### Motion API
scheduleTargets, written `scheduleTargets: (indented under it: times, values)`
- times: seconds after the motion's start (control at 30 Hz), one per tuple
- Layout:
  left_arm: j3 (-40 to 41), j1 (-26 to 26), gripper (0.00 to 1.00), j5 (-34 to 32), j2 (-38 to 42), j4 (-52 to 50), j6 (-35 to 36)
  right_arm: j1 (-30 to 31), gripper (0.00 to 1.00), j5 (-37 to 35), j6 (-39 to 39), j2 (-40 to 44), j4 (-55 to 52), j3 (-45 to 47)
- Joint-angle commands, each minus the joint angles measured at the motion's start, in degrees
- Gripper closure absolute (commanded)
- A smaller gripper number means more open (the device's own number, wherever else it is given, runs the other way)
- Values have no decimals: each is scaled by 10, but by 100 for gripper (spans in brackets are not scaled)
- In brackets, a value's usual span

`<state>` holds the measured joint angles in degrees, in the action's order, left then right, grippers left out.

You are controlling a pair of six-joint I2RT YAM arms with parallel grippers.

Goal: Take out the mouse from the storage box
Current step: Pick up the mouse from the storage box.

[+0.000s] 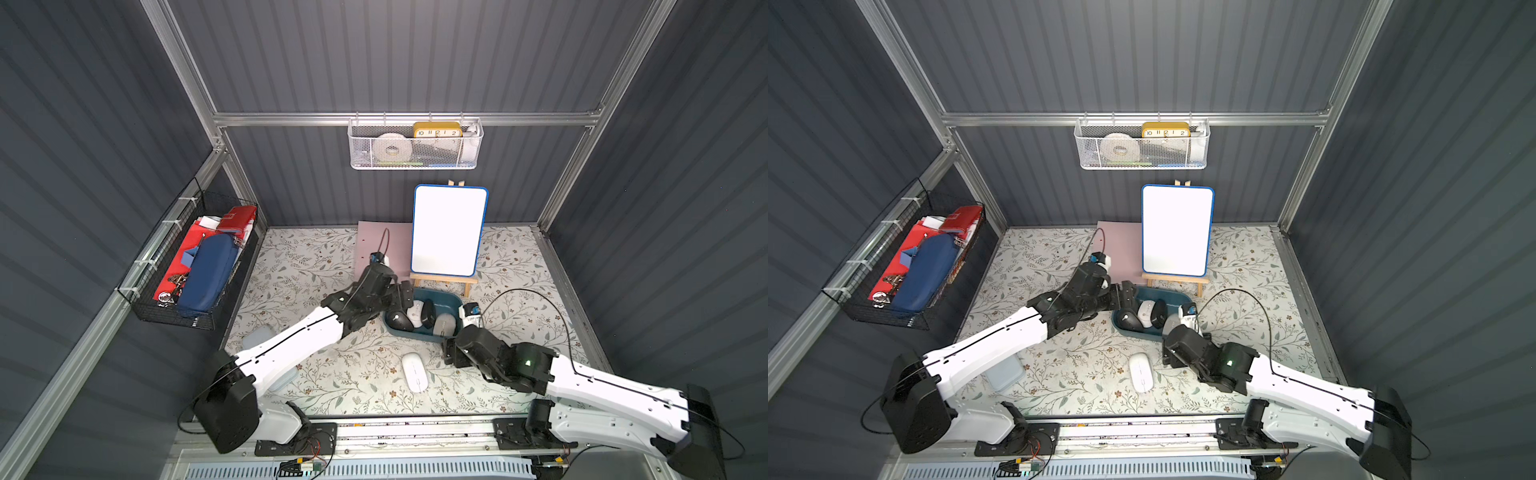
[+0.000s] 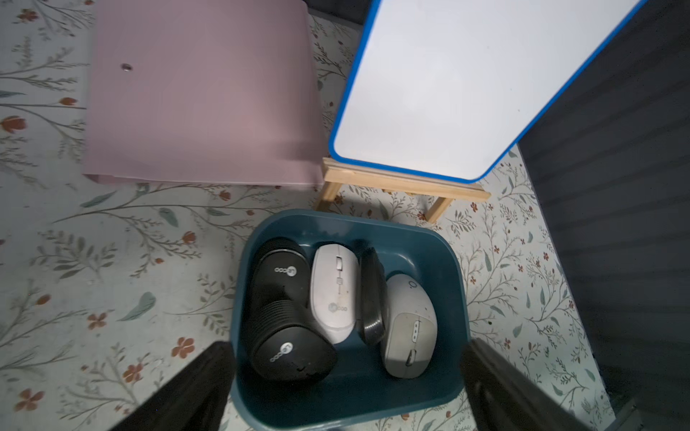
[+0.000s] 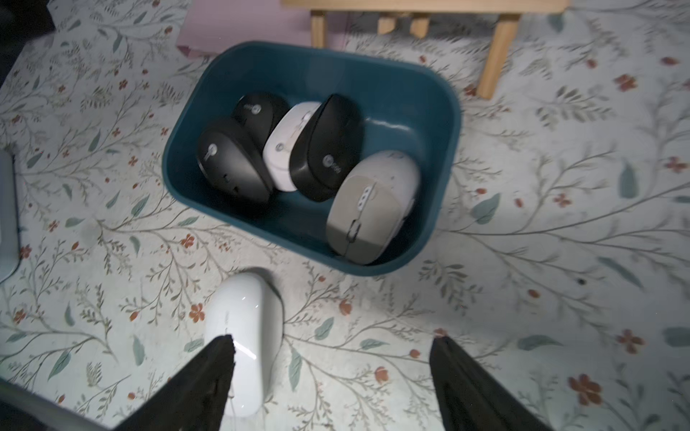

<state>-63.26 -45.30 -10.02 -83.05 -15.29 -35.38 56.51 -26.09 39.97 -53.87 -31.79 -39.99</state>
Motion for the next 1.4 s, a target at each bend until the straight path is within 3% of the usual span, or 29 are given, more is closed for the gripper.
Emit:
scheduleTargets:
  times: [0.0,0.13,0.37,0.53,0.8,1.13,1.37]
  values:
    - [-46,-24,1,9,-62,-35,19,-53,14,-44,-39,31,-57,7]
    - [-118,-45,2,-3,-152,-81,21,-102,14,-51,-31,61,-58,22]
    - [-235,-46,19,8,-280,-131,5,-106,14,-36,-23,79,-21,54]
    - [-273,-46,21,1,-335,-155,-8,-108,14,-41,-22,81,-23,58]
    - [-280,-46,24,22,-370,-154,-19,-109,14,-52,-29,94,-20,63]
    - [-260,-50,44,88,-377,-101,-23,-111,13,-44,-24,64,-5,65]
    - [-269,-56,45,73,-378,-121,-20,-112,13,-43,-25,53,3,63]
